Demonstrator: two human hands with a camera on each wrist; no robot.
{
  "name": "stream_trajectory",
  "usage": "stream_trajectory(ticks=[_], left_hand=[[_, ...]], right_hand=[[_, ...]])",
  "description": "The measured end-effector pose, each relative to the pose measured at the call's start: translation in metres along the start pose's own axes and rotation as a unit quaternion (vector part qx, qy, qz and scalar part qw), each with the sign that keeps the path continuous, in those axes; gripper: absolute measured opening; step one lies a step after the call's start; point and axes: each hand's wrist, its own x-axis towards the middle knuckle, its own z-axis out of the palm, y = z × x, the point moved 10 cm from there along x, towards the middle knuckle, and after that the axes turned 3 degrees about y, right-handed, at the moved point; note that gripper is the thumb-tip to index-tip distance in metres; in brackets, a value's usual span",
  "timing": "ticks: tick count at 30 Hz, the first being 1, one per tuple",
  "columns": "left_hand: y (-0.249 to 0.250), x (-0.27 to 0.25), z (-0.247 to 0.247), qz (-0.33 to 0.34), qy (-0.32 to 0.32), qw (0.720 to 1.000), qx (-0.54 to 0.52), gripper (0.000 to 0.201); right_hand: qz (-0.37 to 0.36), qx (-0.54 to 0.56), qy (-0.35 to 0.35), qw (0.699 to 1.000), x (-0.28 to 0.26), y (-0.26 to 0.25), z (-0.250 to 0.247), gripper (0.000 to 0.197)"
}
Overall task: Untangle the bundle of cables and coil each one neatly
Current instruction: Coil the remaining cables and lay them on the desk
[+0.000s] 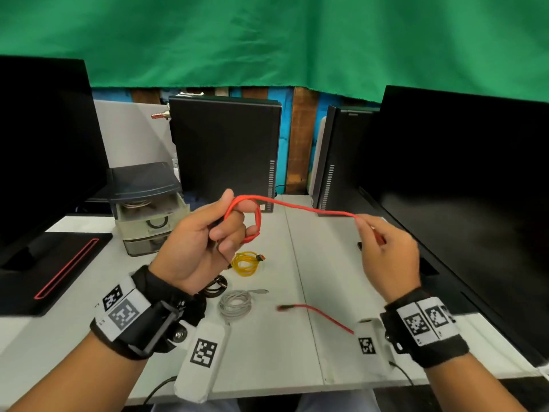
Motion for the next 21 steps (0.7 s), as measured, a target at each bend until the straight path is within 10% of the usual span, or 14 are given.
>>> stream_trajectory(ticks=[5,11,17,21], left_hand=[[-0.004,0.001,0.001,0.006,-0.002,1.000,0.005,0.044],[-0.005,0.011,-0.021,0.072,0.059,0.984,0.153,0.031],[-0.020,0.008,-0.013,0.142,0.046,0.874,0.462,0.031],[-0.050,0.005,-0.005,0.106,-0.057,0.856,0.502,0.041]], right_hand=[[-0.054,-0.198,-0.221,0.954,-0.025,0.005,0.049,0.025],[-0.166,-0.101,-0.522,0.831,-0.139,-0.065,0.111,0.029],[-0.213,0.040,-0.513,0.830,-0.133,-0.141,0.069,0.022],[-0.121,0.155,-0.393,0.898,-0.078,-0.138,0.029,0.021]])
